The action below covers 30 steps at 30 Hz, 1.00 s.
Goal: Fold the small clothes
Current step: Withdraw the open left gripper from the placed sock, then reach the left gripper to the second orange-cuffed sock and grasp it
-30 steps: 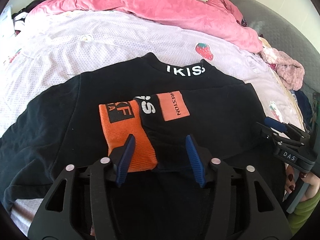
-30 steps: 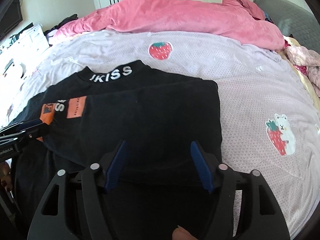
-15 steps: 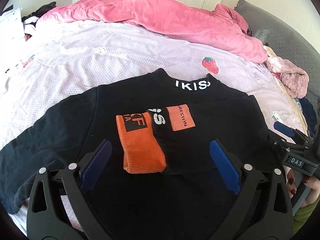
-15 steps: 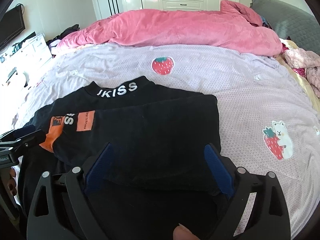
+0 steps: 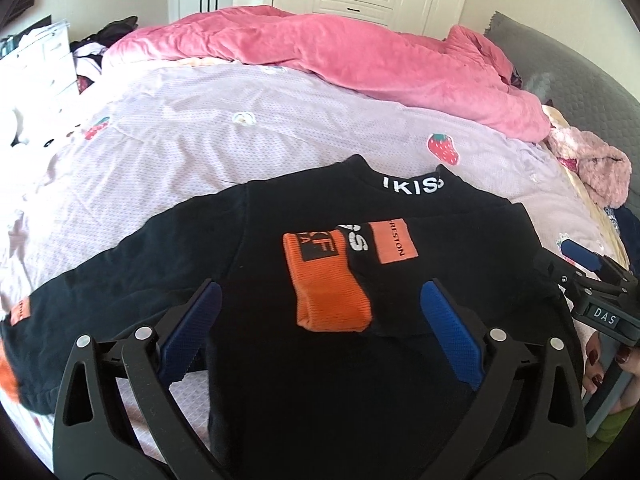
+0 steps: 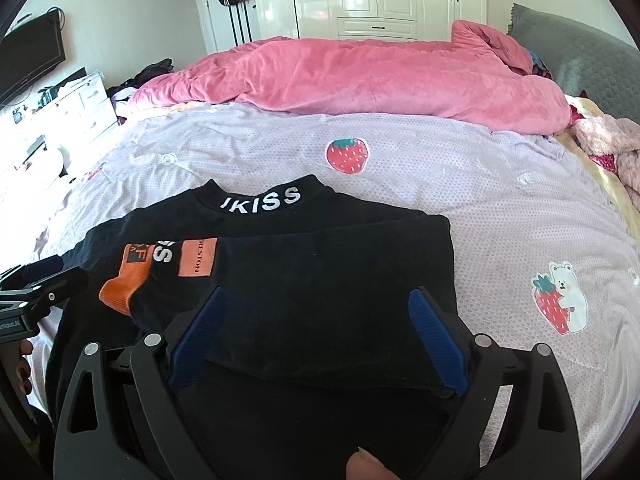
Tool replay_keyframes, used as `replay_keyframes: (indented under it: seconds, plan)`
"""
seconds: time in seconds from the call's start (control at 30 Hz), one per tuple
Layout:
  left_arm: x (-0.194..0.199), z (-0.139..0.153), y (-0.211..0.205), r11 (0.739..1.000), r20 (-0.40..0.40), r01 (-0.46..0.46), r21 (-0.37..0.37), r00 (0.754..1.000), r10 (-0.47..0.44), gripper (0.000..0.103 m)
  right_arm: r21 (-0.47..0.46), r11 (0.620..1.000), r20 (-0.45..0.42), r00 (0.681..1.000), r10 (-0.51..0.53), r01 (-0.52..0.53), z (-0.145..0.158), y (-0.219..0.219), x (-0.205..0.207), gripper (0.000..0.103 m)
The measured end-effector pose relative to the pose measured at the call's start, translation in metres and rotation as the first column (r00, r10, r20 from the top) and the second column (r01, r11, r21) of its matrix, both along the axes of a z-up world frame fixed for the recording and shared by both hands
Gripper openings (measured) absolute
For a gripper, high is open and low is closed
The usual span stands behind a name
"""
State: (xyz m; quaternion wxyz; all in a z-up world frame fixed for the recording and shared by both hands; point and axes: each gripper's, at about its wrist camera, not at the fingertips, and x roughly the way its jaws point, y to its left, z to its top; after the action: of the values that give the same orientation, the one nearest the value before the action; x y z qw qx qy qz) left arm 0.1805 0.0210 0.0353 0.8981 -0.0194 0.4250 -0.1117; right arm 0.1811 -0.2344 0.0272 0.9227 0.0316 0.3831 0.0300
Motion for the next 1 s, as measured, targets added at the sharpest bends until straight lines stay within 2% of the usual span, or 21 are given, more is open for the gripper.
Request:
replay_keyframes:
  seconds: [0.47, 0.8, 1.0]
  plan:
    - [-0.022, 0.008, 0.033, 0.997, 0.041, -0.08, -0.015, 0.996, 0.08, 0.094, -0.023, 0.999, 0.048, 0.998, 0.046, -0.044, 0.01, 0.026, -0.008, 0.092]
    - [-0.04, 0.017, 0.066, 0.981, 0.119, -0.19, 0.026, 0.975, 0.186, 0.094, -0.045, 0.992, 0.089, 0.988, 0.124, -0.121, 0.018, 0.065, -0.014, 0.092]
    - [-0.049, 0.017, 0.086, 0.973, 0.125, -0.232, 0.013, 0.966, 0.228, 0.094, -0.071, 0.984, 0.098, 0.981, 0.17, -0.164, 0.019, 0.095, -0.014, 0.092]
